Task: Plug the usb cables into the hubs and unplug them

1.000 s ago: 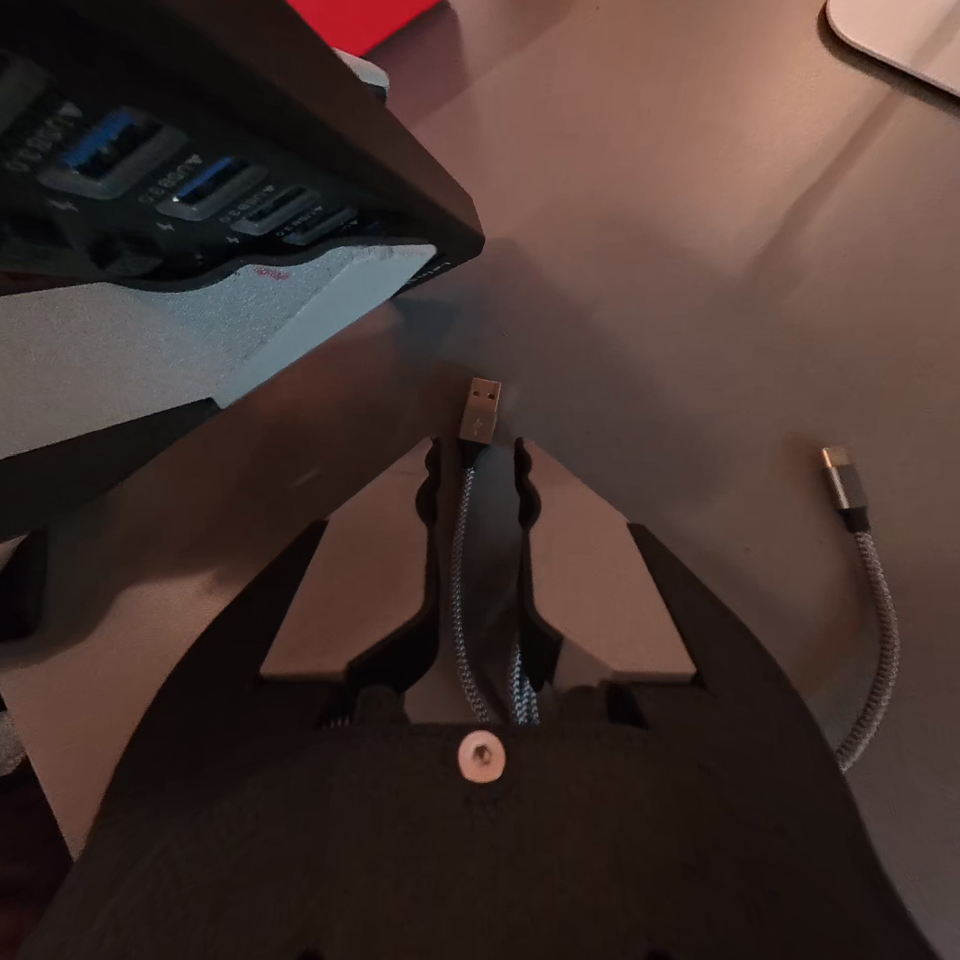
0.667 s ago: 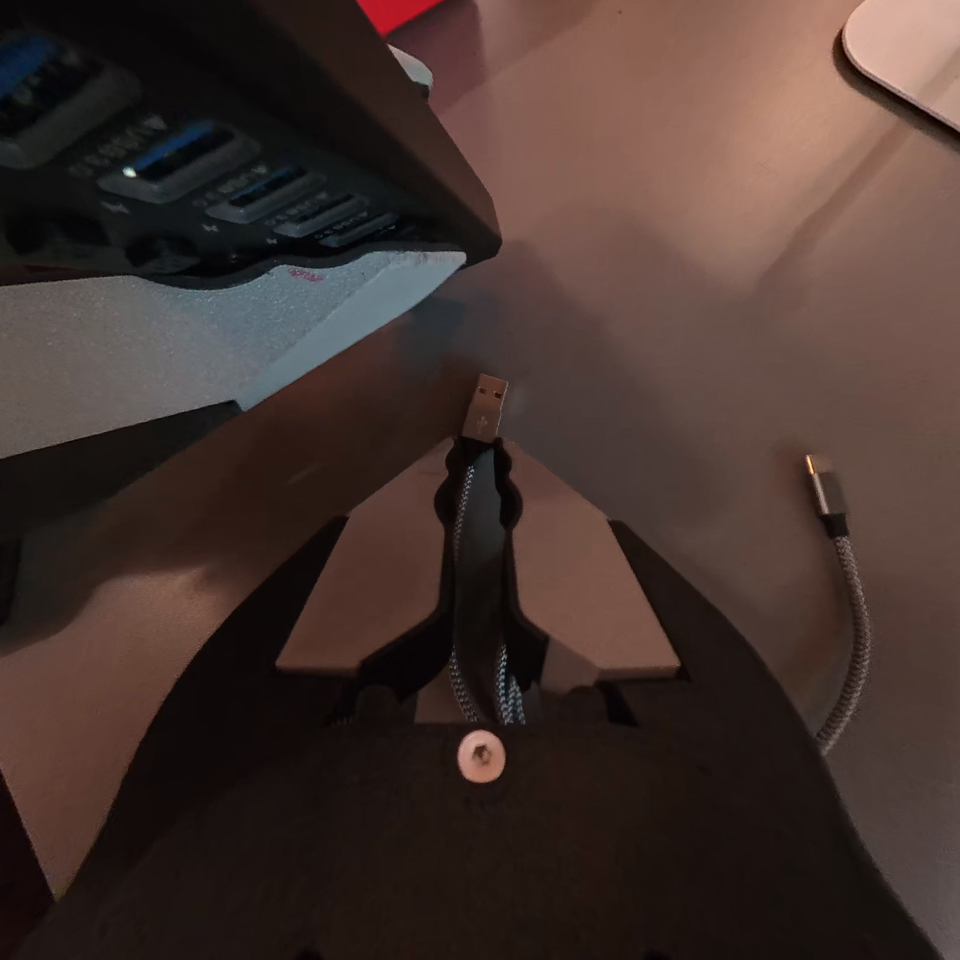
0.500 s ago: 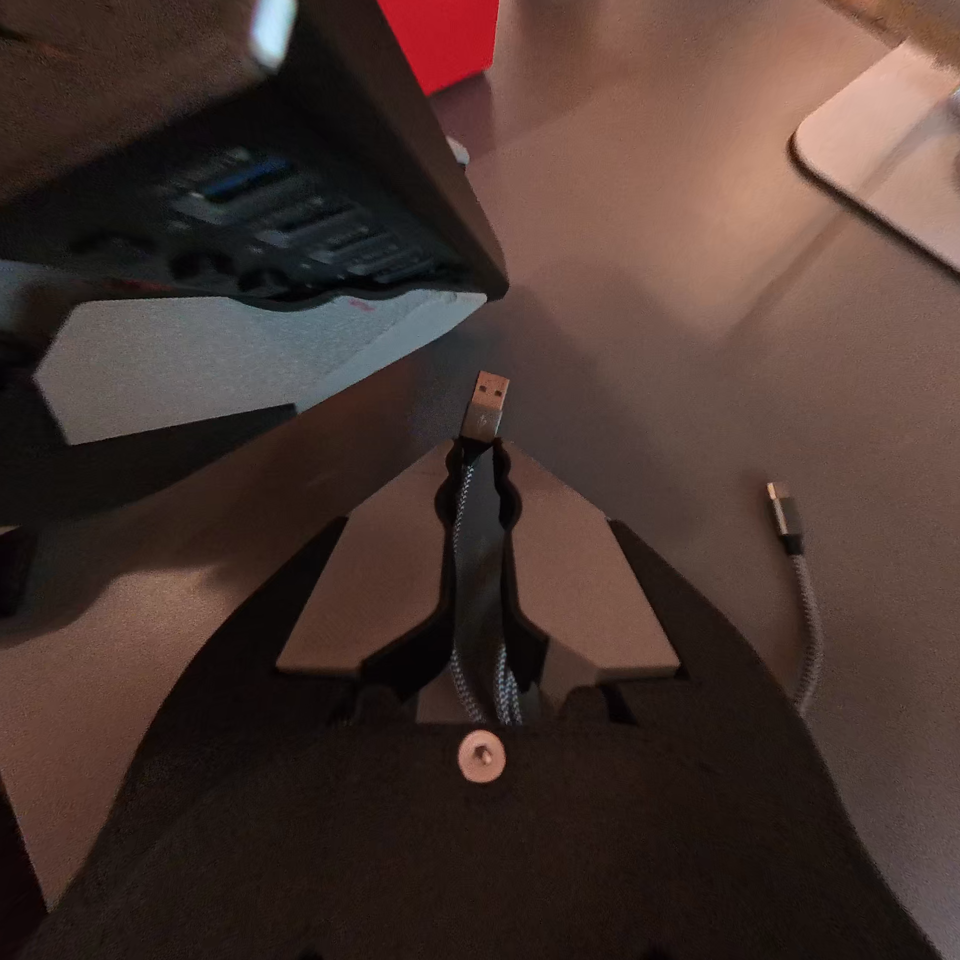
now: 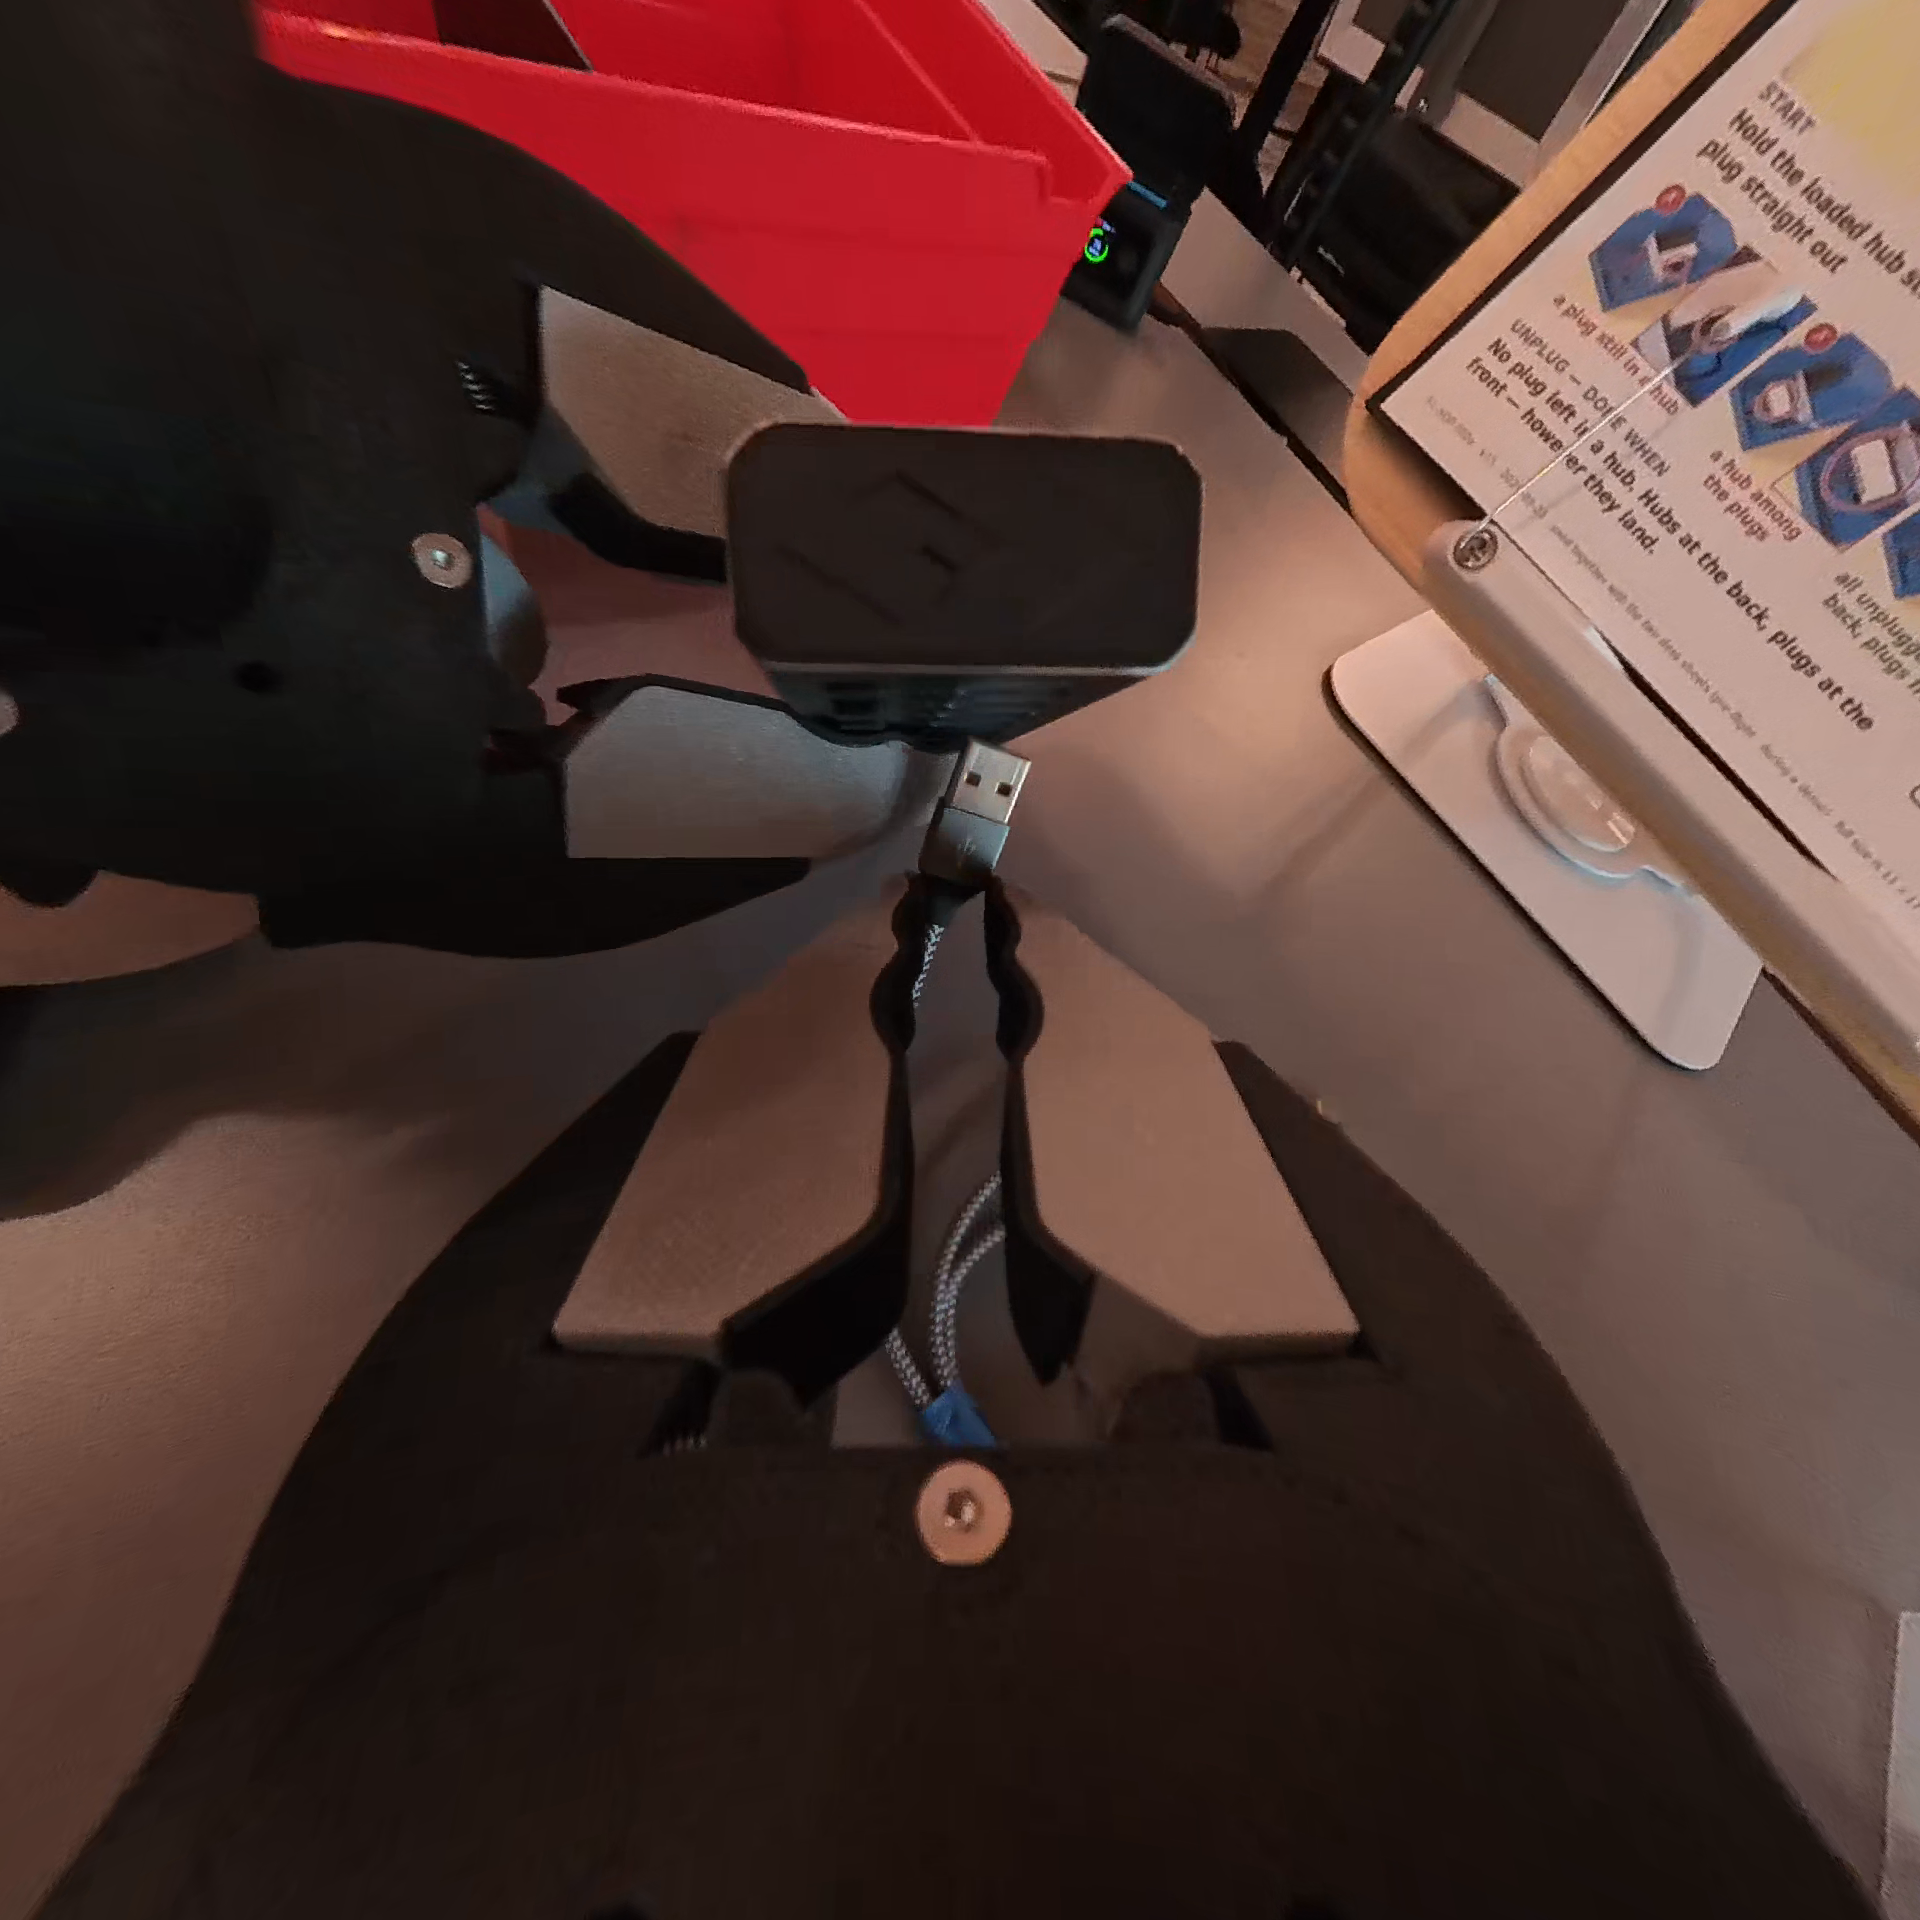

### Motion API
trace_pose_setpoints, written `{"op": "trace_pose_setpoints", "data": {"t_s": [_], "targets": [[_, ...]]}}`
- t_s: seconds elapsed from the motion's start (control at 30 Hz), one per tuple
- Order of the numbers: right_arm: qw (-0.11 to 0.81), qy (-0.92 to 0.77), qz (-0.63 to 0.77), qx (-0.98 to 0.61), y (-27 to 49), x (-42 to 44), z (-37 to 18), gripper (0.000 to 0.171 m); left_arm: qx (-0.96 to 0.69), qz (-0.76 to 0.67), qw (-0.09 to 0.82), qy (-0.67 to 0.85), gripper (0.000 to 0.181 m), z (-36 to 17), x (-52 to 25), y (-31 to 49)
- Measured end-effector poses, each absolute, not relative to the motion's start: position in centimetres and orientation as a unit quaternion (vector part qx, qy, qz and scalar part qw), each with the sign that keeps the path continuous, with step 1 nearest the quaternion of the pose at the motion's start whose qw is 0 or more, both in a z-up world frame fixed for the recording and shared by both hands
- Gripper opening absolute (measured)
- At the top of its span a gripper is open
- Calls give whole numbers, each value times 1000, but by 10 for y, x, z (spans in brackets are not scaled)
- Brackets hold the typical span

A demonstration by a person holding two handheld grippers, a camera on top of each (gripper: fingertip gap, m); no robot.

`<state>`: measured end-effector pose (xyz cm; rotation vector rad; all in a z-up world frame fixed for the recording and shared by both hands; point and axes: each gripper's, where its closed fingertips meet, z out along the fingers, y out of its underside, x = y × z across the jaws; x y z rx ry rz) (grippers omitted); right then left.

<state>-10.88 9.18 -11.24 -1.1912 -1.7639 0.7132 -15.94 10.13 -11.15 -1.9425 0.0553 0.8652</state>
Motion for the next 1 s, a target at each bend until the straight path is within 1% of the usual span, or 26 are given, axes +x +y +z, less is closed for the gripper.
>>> {"op": "trace_pose_setpoints", "data": {"t_s": [0.2, 0.7, 1.0], "targets": [[440, -720, 253, -473, 93, -108, -117, 8, -797, 373, 474, 47, 27, -113, -154, 105], [427, -744, 227, -461, 94, -105, -125, 8, -784, 412, 454, 94, 28, -113, -150, 107], [408, -749, 244, -462, 93, -103, -127, 8, -789, 400, 454, 109, 28, -117, -145, 109]]}}
